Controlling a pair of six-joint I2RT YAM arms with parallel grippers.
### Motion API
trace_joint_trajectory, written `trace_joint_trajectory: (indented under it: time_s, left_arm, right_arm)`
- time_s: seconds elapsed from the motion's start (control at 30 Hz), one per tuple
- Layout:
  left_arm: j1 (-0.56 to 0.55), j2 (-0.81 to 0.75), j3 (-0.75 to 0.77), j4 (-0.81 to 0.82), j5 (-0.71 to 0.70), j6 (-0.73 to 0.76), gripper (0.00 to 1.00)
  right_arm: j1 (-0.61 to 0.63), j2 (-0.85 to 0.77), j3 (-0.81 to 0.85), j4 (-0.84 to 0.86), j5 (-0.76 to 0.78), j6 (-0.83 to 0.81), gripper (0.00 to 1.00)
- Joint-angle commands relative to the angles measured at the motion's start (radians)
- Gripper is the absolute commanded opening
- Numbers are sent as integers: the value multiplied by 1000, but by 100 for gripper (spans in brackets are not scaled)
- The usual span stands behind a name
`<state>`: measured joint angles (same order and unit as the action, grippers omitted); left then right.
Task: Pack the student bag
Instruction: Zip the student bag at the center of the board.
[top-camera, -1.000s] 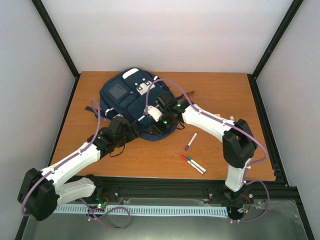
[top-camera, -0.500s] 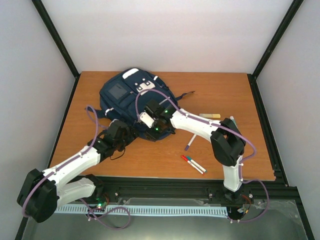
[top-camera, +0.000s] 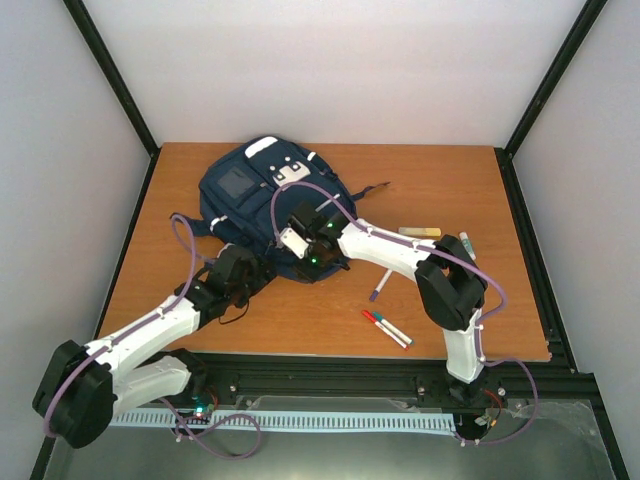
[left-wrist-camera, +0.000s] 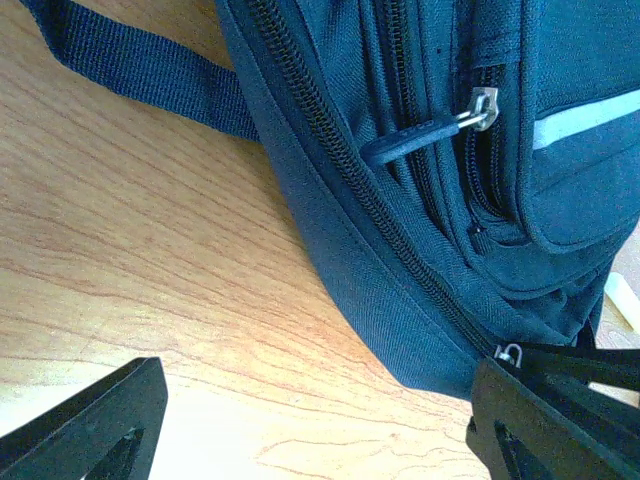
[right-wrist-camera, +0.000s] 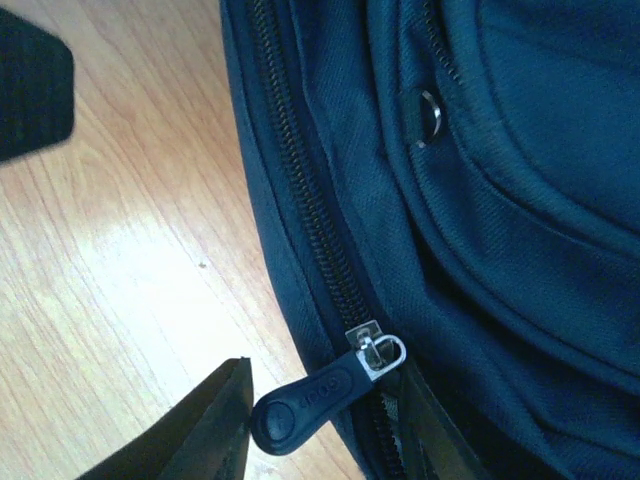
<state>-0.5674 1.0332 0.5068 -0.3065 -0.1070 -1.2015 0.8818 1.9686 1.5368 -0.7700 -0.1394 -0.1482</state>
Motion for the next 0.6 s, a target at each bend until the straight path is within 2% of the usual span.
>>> trace_joint_trajectory:
  time_s: [0.0, 0.17, 0.43, 0.57]
  left_arm:
    - [11, -22, -8, 22, -6, -17, 86]
    - [11, -15, -8, 28, -7, -13, 86]
    - [11, -16, -15, 30, 2, -15, 86]
    - [11, -12, -22, 40, 4, -17, 86]
  right_arm:
    - [7, -20, -35, 2, -2, 3, 38]
    - [3, -49, -61, 13, 4, 0, 26]
    - [-3, -93, -86, 27, 7, 4, 17]
    - [-5, -112, -96, 29, 8, 4, 7]
